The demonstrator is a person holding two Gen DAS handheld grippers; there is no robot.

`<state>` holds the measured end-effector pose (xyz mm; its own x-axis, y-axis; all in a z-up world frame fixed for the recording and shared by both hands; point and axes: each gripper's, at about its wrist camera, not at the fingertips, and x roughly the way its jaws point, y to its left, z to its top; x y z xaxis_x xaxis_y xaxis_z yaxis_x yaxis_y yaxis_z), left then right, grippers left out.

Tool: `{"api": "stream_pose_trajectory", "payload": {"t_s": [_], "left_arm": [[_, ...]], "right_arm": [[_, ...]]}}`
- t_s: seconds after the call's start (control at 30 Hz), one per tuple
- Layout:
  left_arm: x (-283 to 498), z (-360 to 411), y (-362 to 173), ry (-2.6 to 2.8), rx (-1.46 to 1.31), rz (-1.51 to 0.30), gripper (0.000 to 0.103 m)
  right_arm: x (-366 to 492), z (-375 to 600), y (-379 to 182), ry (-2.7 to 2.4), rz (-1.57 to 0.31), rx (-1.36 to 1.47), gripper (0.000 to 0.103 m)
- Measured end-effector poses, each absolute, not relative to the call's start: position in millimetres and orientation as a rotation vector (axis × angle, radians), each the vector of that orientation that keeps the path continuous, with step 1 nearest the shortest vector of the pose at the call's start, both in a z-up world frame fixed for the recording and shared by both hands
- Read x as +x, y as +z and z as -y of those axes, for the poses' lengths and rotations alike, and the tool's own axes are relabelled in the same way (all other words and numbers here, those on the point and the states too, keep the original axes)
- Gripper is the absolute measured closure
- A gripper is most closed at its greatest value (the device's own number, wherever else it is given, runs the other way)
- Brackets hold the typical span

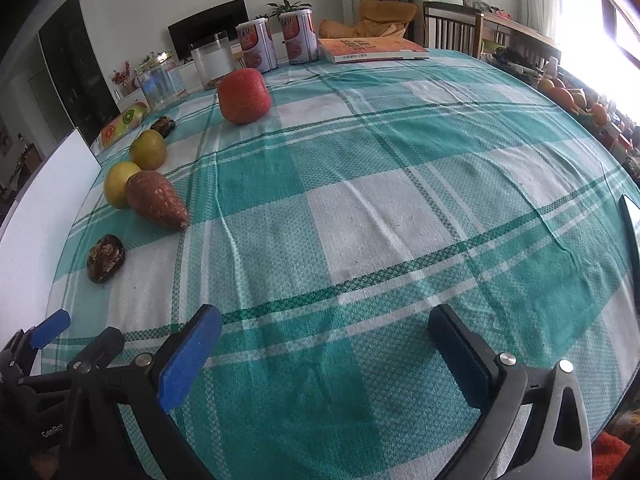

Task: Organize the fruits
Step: 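Lower the left tool to the dark brown round fruit while the right tool nears another sweet potato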

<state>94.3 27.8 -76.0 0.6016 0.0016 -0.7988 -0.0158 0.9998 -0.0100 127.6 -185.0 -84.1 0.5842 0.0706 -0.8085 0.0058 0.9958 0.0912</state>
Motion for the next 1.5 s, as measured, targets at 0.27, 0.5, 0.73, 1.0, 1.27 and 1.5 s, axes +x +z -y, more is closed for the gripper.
{"api": "stream_pose_trajectory", "payload": {"t_s": [0.27,0.5,0.73,1.0,1.27,1.5], "left_arm": [[94.3,-28.3,-75.9,0.01,-0.017,-0.925,0.001],[94.2,-28.2,-75.8,0.01,-0.017,-0.926,0.001],[94.2,-28.3,-75.9,0.01,-0.018,-0.926,0.001],[100.3,-31.5,-75.0,-0.01,-0.035,-0.938,0.001],[140.9,-34.5,-71.2,0.024,-0.123,-0.955,0.003],[147.1,-29.7,-69.0,0.034,-0.04,-0.914,0.056]], "right_arm": [[127.8,183.2,-85.1,0.031,-0.951,0.067,0.0],[128.0,176.4,-87.4,0.013,-0.963,0.013,0.0],[128.1,173.6,-88.4,0.008,-0.969,-0.008,0.0],[127.7,173.0,-88.6,0.008,-0.969,-0.011,0.0],[127.7,173.0,-88.3,0.008,-0.968,-0.012,0.0],[127.8,172.7,-88.2,0.007,-0.968,-0.012,0.0]]}}
